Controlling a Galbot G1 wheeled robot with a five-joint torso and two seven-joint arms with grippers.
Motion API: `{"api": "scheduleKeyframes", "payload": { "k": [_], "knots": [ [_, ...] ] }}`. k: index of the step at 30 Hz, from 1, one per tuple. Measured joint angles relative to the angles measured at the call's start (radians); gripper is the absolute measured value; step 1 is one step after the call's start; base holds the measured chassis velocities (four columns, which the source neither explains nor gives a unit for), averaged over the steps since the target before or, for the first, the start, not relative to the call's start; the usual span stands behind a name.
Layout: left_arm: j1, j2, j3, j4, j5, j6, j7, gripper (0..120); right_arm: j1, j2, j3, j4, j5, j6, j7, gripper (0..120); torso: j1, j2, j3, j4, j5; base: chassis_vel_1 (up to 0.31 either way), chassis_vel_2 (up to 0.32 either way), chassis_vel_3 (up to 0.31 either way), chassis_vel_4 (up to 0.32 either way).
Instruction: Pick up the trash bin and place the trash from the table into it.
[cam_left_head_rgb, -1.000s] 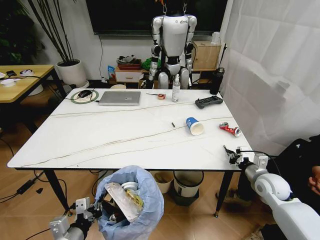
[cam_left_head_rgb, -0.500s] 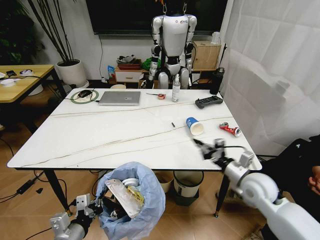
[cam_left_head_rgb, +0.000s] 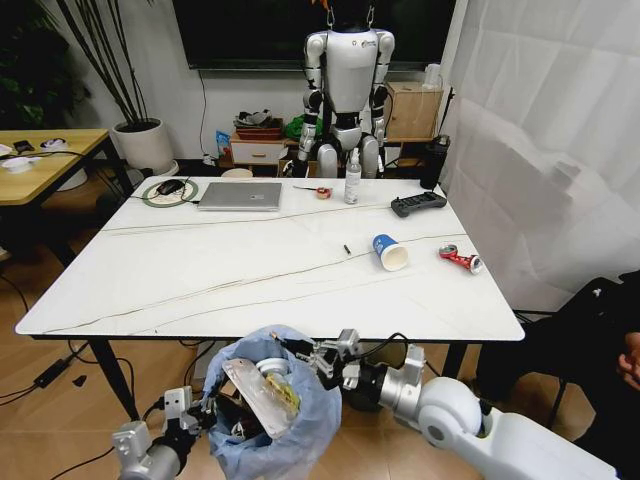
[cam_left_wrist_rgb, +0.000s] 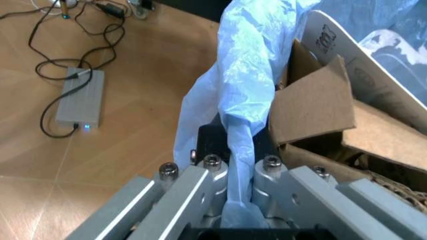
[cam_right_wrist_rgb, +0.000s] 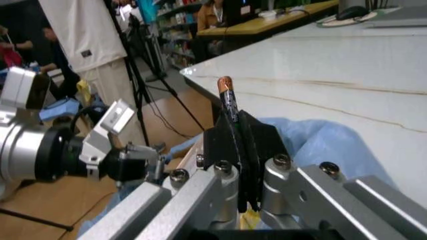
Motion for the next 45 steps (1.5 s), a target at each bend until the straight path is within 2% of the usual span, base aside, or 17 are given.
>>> {"api": "scheduleKeyframes", "payload": {
  "k": [6, 16, 20, 21, 24, 26, 27, 30, 32, 39, 45],
  "knots": [
    [-0.001, 0.009, 0.000, -0.008, -0.004, 0.002, 0.000, 0, 0.021, 0.012, -0.032, -0.016, -0.022, -0.001, 0.017, 1, 0.000, 0.000, 0.000, 0.0001, 0.0000, 0.000, 0.000, 0.000, 0.000],
    [0.004, 0.007, 0.000, -0.026, -0.002, 0.004, -0.002, 0, 0.003, 0.015, -0.022, -0.021, -0.039, -0.002, 0.042, 39, 0.000, 0.000, 0.000, 0.0001, 0.0001, 0.000, 0.000, 0.000, 0.000],
    [0.007, 0.015, 0.002, -0.026, 0.008, 0.004, 0.000, 0, -0.028, 0.040, 0.116, 0.037, 0.000, -0.007, 0.082, 55, 0.000, 0.000, 0.000, -0.0001, 0.0001, 0.000, 0.000, 0.000, 0.000],
    [0.007, 0.015, 0.002, -0.026, 0.008, 0.004, 0.000, 0, -0.028, 0.040, 0.116, 0.037, 0.000, -0.007, 0.082, 55, 0.000, 0.000, 0.000, -0.0001, 0.0001, 0.000, 0.000, 0.000, 0.000],
    [0.015, 0.029, -0.004, -0.039, 0.000, 0.005, 0.001, 0, -0.021, 0.084, 0.267, 0.074, 0.069, -0.044, 0.211, 69, 0.000, 0.000, 0.000, 0.0000, 0.0000, 0.000, 0.000, 0.000, 0.000],
    [0.020, 0.037, -0.010, -0.042, -0.005, 0.005, 0.001, 0, 0.002, 0.106, 0.337, 0.050, 0.095, -0.098, 0.323, 77, 0.000, 0.000, 0.000, 0.0000, 0.0000, 0.000, 0.000, 0.000, 0.000],
    [0.020, 0.037, -0.010, -0.042, -0.005, 0.005, 0.001, 0, 0.002, 0.106, 0.337, 0.050, 0.095, -0.098, 0.323, 77, 0.000, 0.000, 0.000, 0.0000, 0.0000, 0.000, 0.000, 0.000, 0.000],
    [0.022, 0.040, -0.008, -0.044, -0.004, 0.005, 0.002, 0, 0.033, 0.130, 0.388, -0.024, 0.091, -0.197, 0.473, 89, 0.000, 0.000, 0.000, 0.0001, 0.0004, 0.000, 0.000, 0.000, 0.000],
    [0.020, 0.038, -0.005, -0.047, -0.003, 0.005, 0.002, 0, 0.050, 0.145, 0.415, -0.070, 0.096, -0.258, 0.524, 97, 0.000, 0.000, 0.000, 0.0000, 0.0002, 0.000, 0.000, 0.000, 0.000],
    [0.014, 0.044, -0.013, -0.051, -0.007, 0.006, 0.002, 0, 0.128, 0.198, 0.435, -0.219, 0.193, -0.347, 0.571, 100, 0.000, 0.000, 0.000, 0.0000, 0.0001, 0.000, 0.000, 0.000, 0.000],
    [0.016, 0.045, -0.024, -0.055, -0.015, 0.006, 0.000, 0, 0.167, 0.242, 0.414, -0.330, 0.204, -0.359, 0.564, 100, 0.000, 0.000, 0.000, 0.0000, 0.0000, 0.000, 0.000, 0.000, 0.000]
  ]
}}
